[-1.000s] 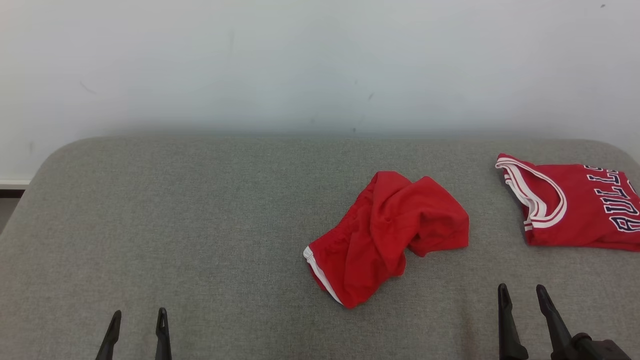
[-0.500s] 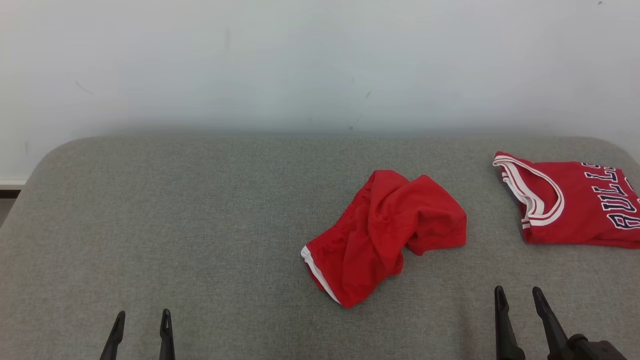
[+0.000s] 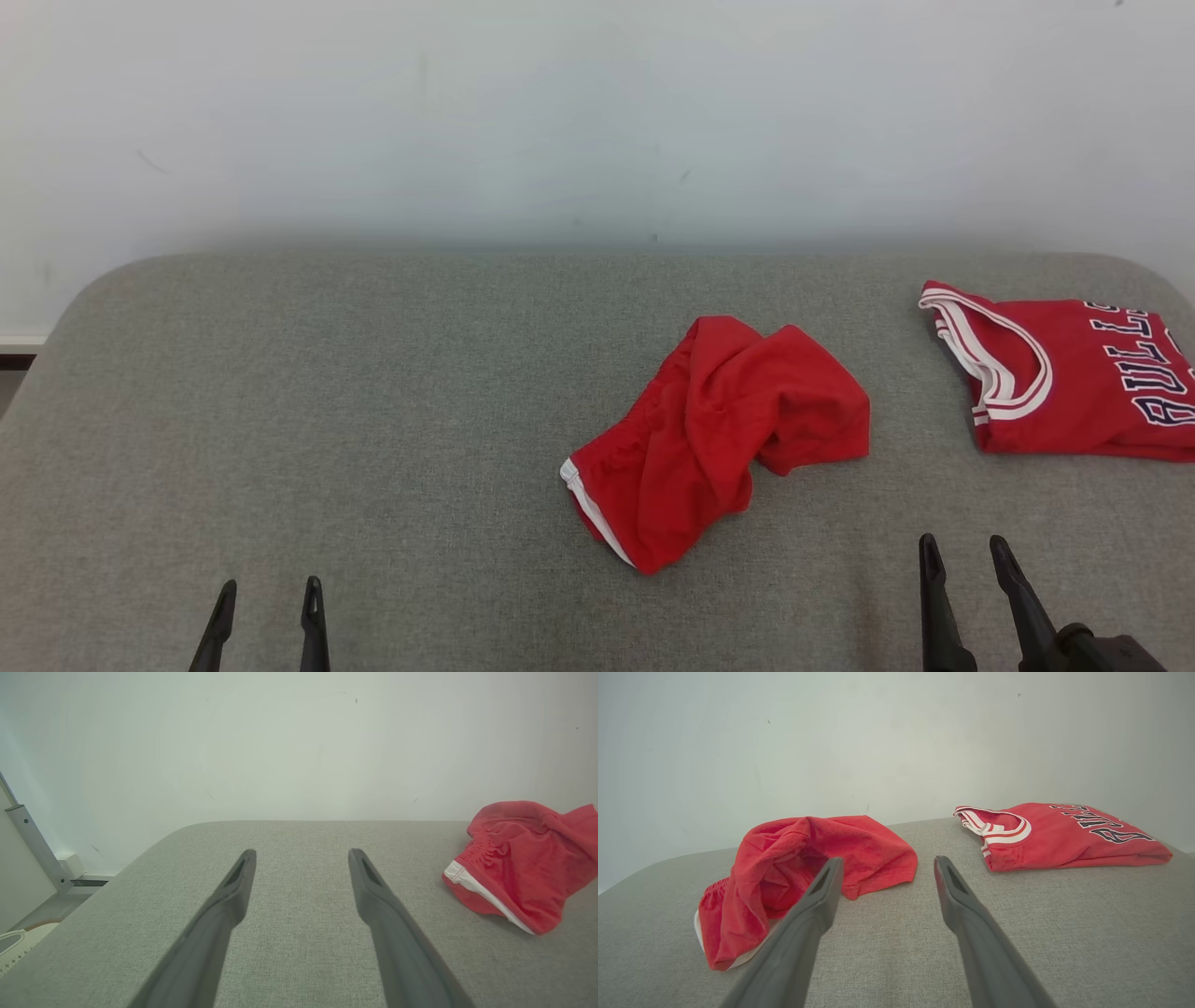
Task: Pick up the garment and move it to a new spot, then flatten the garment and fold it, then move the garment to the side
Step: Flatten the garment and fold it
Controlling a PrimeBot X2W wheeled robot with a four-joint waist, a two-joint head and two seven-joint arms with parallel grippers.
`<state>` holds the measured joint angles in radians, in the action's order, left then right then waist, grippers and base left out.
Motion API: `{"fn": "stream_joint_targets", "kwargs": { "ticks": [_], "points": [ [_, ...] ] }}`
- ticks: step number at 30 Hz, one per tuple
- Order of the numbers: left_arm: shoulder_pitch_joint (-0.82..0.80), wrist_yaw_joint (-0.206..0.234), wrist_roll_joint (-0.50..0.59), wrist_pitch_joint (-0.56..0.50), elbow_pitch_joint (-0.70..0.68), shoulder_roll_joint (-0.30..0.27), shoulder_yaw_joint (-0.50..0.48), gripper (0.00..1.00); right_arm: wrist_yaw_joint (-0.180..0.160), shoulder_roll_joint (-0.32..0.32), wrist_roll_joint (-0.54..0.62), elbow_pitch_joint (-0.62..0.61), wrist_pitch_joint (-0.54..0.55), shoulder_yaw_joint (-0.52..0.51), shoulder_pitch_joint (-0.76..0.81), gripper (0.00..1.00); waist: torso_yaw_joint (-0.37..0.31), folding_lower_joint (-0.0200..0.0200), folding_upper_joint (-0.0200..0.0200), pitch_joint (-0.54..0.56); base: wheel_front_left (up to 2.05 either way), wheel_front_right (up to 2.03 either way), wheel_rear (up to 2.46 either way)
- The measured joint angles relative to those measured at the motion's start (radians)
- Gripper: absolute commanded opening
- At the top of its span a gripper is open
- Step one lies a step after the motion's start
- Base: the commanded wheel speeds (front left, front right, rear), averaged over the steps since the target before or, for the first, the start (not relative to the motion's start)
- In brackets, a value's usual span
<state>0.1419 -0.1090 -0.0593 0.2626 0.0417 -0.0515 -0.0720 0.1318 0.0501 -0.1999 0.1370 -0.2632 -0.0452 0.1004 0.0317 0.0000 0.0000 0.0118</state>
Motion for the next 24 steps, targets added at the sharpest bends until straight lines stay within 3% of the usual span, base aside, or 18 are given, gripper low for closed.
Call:
{"fn": "stream_joint_targets", "kwargs": {
  "ticks": [16, 24],
  "points": [
    [0.0, 0.021, -0.01, 0.0, -0.004, 0.0, 0.012, 1.0, 0.0, 0.0, 0.0, 0.003, 0.0, 0.018, -0.002, 1.0, -0.017, 0.0, 0.0, -0.007, 0.0, 0.0, 0.0],
    [-0.117, -0.002, -0.002, 0.0, 0.035, -0.002, 0.044, 1.0, 0.0, 0.0, 0.0, 0.003, 0.0, 0.032, -0.023, 1.0, -0.068, 0.0, 0.0, -0.024, 0.0, 0.0, 0.0]
  ]
}}
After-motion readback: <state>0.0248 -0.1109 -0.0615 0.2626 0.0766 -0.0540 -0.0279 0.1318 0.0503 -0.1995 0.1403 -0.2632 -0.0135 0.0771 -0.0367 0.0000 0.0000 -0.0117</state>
